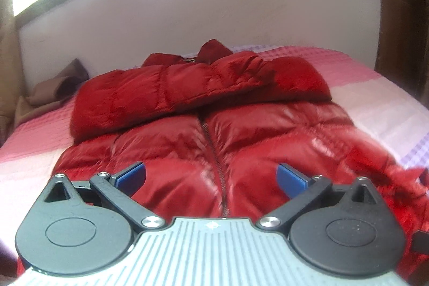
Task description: Fold large clothes
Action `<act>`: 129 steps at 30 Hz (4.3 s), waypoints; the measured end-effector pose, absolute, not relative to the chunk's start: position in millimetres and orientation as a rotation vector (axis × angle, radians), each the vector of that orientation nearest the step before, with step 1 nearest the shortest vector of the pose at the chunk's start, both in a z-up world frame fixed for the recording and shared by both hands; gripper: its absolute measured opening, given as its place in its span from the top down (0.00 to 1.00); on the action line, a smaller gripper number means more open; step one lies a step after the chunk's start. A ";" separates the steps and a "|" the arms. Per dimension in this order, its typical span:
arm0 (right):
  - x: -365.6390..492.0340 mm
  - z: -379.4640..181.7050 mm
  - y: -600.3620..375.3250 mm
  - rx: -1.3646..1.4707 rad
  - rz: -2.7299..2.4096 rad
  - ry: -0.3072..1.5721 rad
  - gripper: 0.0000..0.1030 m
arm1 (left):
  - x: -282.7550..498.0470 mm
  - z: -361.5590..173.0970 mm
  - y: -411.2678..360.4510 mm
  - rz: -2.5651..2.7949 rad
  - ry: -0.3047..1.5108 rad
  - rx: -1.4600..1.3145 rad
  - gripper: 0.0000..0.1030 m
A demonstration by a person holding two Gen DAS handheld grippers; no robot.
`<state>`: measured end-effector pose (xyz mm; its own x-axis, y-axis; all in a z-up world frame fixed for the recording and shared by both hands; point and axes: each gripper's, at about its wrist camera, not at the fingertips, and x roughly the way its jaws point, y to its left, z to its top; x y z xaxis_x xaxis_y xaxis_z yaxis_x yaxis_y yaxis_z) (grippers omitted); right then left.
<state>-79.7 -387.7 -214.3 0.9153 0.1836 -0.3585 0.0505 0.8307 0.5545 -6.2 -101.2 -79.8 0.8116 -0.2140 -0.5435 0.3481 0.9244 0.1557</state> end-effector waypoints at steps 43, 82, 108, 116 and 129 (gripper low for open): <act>-78.7 -222.2 -371.0 0.528 0.168 0.410 0.38 | -30.4 -104.3 178.1 -0.230 0.669 -0.170 0.00; -76.1 -231.0 -399.2 0.700 0.195 0.417 0.20 | -12.1 -169.7 238.6 -0.490 0.708 -0.455 0.00; -59.3 -224.7 -384.2 0.626 0.290 0.434 0.53 | -17.9 -157.8 174.9 -0.633 0.719 -0.363 0.20; -61.7 -209.3 -374.7 0.582 0.305 0.408 0.83 | -27.0 -129.0 173.3 -0.616 0.705 -0.384 0.80; -91.9 -195.5 -386.2 0.718 0.386 0.362 0.85 | -69.5 -71.0 163.3 -0.633 0.578 -0.283 0.82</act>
<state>-91.9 -386.2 -195.5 0.8692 0.4581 -0.1862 -0.2150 0.6892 0.6919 -69.5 163.2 -71.0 0.6569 -0.6270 -0.4187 0.4743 0.7754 -0.4169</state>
